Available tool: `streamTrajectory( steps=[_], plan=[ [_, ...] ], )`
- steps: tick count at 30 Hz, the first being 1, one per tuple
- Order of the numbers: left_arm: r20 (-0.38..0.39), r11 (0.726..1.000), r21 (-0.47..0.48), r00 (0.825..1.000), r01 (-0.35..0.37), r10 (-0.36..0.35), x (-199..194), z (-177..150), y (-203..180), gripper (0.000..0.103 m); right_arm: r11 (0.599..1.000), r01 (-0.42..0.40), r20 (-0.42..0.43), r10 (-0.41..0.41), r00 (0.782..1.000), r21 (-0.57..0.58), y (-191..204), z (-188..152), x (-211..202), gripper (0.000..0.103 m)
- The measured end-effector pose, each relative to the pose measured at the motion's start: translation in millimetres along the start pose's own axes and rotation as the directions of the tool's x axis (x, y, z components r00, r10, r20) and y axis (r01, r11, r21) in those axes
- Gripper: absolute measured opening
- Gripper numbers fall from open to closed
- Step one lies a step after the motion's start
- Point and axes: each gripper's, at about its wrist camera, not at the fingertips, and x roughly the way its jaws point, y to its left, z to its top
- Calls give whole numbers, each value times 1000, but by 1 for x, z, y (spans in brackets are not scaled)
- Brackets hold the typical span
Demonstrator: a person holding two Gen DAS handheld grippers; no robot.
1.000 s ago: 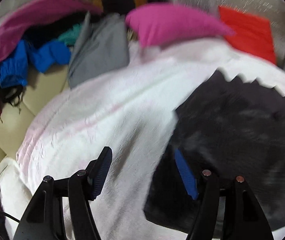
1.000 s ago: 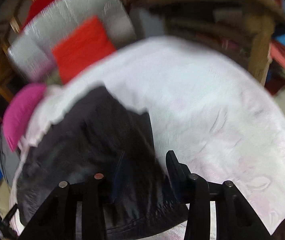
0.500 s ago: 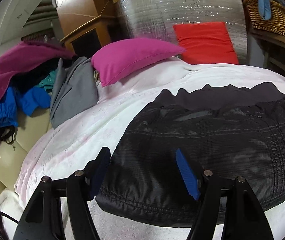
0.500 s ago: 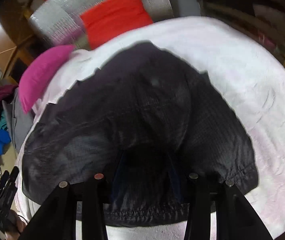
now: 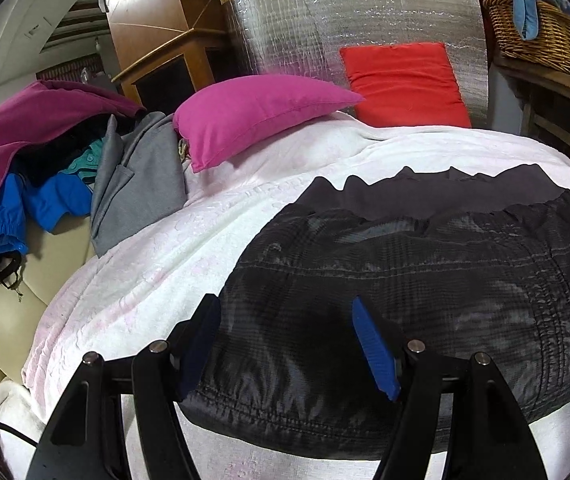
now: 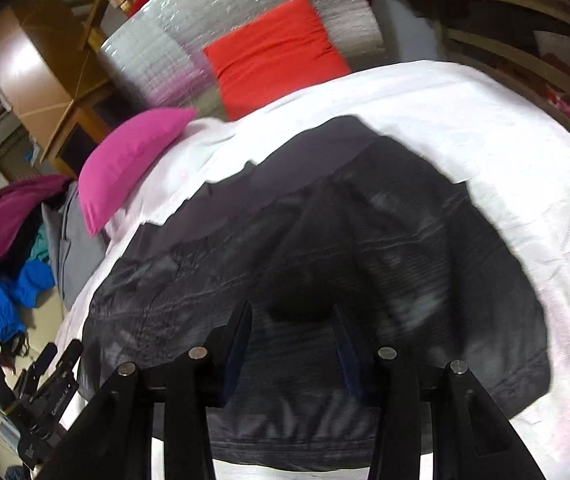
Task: Fold large clothes
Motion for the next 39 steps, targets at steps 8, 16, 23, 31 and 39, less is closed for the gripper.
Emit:
streamTrajectory(
  steps=[8, 16, 23, 31, 39],
  plan=[
    [-17, 1000, 8, 1000, 12, -12, 5, -1, -4, 69, 995, 79, -101, -84, 991, -53, 15, -14, 42, 46],
    [-47, 1000, -5, 999, 18, -18, 12, -3, 4, 69, 1000, 12, -62, -14, 998, -19, 7, -9, 24, 46],
    [-197, 997, -22, 977, 74, -77, 45, -15, 7, 73, 999, 35, -99, -37, 994, -24, -8, -12, 24, 50],
    [-158, 986, -148, 983, 71, -94, 37, -2, 53, 74, 999, 40, 65, -40, 997, -5, -35, 6, -29, 73],
    [-269, 905, -416, 940, 84, -211, 74, -20, 134, 77, 923, 0, 54, -23, 998, 385, -171, 7, -56, 80]
  ],
)
